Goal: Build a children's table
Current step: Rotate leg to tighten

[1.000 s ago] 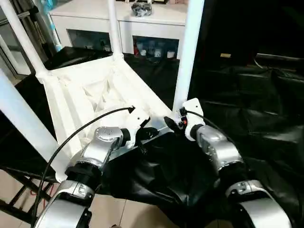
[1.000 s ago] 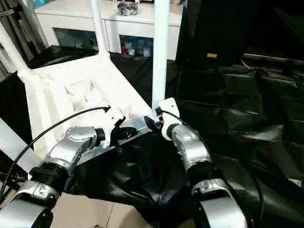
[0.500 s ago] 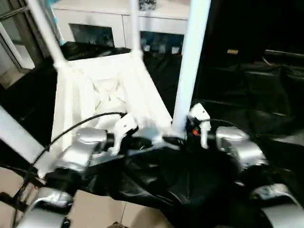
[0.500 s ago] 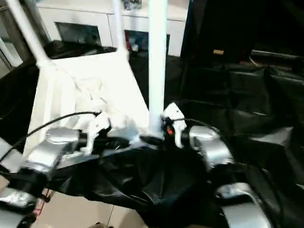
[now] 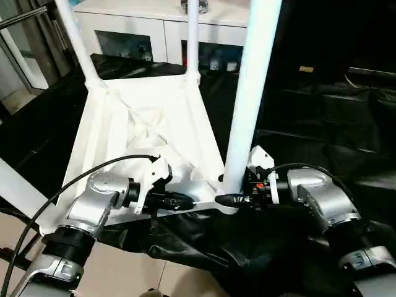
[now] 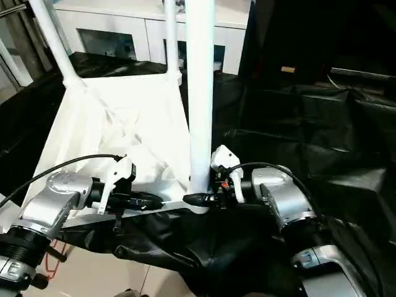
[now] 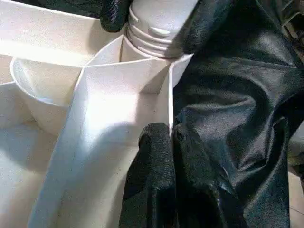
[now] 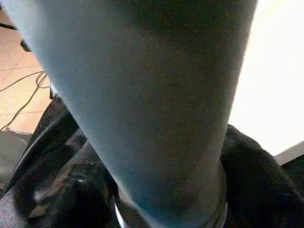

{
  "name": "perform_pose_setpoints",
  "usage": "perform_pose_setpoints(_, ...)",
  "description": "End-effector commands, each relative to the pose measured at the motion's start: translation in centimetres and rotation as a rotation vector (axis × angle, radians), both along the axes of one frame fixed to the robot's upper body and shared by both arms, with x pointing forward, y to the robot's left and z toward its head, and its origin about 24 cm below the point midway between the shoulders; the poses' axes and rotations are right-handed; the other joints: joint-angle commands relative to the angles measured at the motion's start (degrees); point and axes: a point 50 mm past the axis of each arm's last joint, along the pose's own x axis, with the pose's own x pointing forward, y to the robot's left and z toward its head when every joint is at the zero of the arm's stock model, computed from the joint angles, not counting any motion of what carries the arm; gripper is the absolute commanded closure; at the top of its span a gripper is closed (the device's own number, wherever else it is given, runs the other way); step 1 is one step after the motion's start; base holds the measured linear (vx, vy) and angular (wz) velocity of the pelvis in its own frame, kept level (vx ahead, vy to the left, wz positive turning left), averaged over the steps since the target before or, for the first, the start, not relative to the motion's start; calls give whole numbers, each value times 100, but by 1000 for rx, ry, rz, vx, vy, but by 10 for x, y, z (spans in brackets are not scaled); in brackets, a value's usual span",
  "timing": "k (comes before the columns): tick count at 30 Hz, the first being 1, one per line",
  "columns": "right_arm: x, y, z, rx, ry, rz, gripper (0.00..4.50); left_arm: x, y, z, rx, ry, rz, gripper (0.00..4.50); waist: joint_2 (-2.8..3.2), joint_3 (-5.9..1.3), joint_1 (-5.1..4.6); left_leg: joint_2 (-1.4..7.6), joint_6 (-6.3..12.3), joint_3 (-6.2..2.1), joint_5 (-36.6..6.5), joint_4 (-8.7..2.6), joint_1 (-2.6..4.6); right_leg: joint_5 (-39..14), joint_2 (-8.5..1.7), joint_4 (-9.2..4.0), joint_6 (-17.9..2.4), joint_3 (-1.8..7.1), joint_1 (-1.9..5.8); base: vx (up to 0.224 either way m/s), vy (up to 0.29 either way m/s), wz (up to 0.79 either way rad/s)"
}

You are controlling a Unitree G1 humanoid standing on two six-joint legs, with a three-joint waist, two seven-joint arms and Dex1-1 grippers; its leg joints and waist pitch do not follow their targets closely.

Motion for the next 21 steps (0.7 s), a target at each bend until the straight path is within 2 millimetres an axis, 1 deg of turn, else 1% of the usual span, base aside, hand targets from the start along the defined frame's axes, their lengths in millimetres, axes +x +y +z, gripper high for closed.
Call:
perform_pose_setpoints(1, -6, 14, -2, -7, 4, 61, 180, -2, -21, 7, -74, -31, -76, 450, -31, -353, 0, 287, 337, -115, -830, -346, 68, -603, -411, -375, -1387, 288, 303, 0, 0, 0)
perform_pose_setpoints(3, -7, 16, -4, 0, 7, 49, 183, 0, -23, 8, -76, -46, -54, 450, -31, -355, 2, 285, 350, -114, -810, -341, 67, -553, -406, -372, -1395, 287, 303, 0, 0, 0)
perform_pose_setpoints(4, -5, 18, -7, 14, -3, -6, 184, 5, -25, 6, -67, -62, -4, 450, -19, -344, 0, 287, 336, -114, -854, -348, 70, -611, -408, -389, -1389, 288, 292, 0, 0, 0)
perform_pose_setpoints(5, -5, 18, -7, 14, -3, -6, 185, 5, -25, 6, -67, -62, -4, 450, -26, -335, -8, 286, 318, -113, -909, -352, 69, -689, -409, -401, -1376, 289, 292, 0, 0, 0)
perform_pose_setpoints(6, 2, 21, -14, 5, -13, -120, 185, 12, -29, 4, -46, -92, 63, 450, -29, -332, -7, 282, 263, -126, -1008, -362, 76, -917, -423, -417, -1330, 284, 302, 0, 0, 0)
perform_pose_setpoints(7, 6, 23, -17, -5, -16, -182, 185, 16, -31, 3, -33, -106, 100, 450, -23, -293, -47, 273, 179, -123, -1178, -387, 82, -1274, -419, -475, -1255, 294, 260, 0, 0, 0)
perform_pose_setpoints(8, 10, 24, -20, -16, -23, -241, 186, 19, -34, 2, -22, -118, 133, 450, -31, -294, -52, 262, 110, -134, -1284, -387, 105, -1499, -436, -494, -1211, 290, 267, 0, 0, 0)
perform_pose_setpoints(9, 10, 24, -20, -16, -23, -241, 186, 19, -34, 2, -22, -118, 133, 450, -30, -286, -73, 249, 15, -149, -1443, -397, 116, -1916, -445, -537, -1100, 287, 271, 0, 0, 0)
perform_pose_setpoints(10, 15, 26, -24, -22, -20, -323, 186, 23, -38, 0, -17, -127, 174, 450, -22, -289, -65, 266, -8, -160, -1496, -405, 131, -2094, -460, -553, -1010, 295, 262, 0, 0, 0)
perform_pose_setpoints(11, 17, 27, -25, -23, -17, -345, 186, 24, -39, 0, -17, -129, 185, 450, -24, -268, -83, 262, -20, -160, -1558, -418, 129, -2191, -445, -572, -971, 295, 247, 0, 0, 0)
perform_pose_setpoints(12, 20, 29, -28, -20, -6, -411, 186, 28, -44, -1, -13, -141, 217, 450, -21, -261, -99, 247, -57, -171, -1677, -428, 141, -2391, -441, -590, -896, 287, 245, 0, 0, 0)
perform_pose_setpoints(13, 23, 36, -31, -10, 13, -484, 186, 32, -51, -1, -10, -152, 265, 450, -7, -255, -104, 253, -85, -174, -1761, -435, 166, -2489, -445, -603, -871, 288, 231, 0, 0, 0)
perform_pose_setpoints(14, 26, 46, -36, -16, 35, -582, 186, 39, -61, 0, -4, -168, 329, 450, 11, -236, -116, 246, -136, -184, -1931, -440, 203, -2721, -450, -642, -803, 285, 209, 0, 0, 0)
perform_pose_setpoints(15, 26, 46, -36, -16, 35, -582, 186, 39, -61, 0, -4, -168, 329, 450, -1, -231, -160, 236, -194, -194, -2075, -446, 221, -2905, -443, -666, -747, 274, 194, 0, 0, 0)
perform_pose_setpoints(16, 27, 55, -39, -31, 37, -629, 186, 43, -67, 1, 0, -172, 375, 450, 5, -258, -158, 237, -204, -207, -2059, -446, 239, -2907, -455, -669, -714, 276, 197, 0, 0, 0)
perform_pose_setpoints(18, 27, 67, -41, -48, 41, -645, 186, 47, -74, 2, -7, -168, 408, 450, -5, -253, -176, 238, -151, -198, -2009, -454, 210, -2685, -440, -663, -743, 287, 196, 0, 0, 0)
perform_pose_setpoints(20, 25, 77, -42, -61, 23, -621, 186, 49, -78, 3, -7, -169, 432, 450, -3, -268, -184, 233, -104, -201, -1972, -452, 197, -2606, -450, -650, -767, 290, 213, 0, 0, 0)
perform_pose_setpoints(21, 25, 78, -42, -64, 17, -617, 186, 49, -79, 3, -9, -169, 431, 450, -10, -268, -177, 241, -62, -196, -1934, -451, 186, -2518, -453, -648, -783, 296, 214, 0, 0, 0)
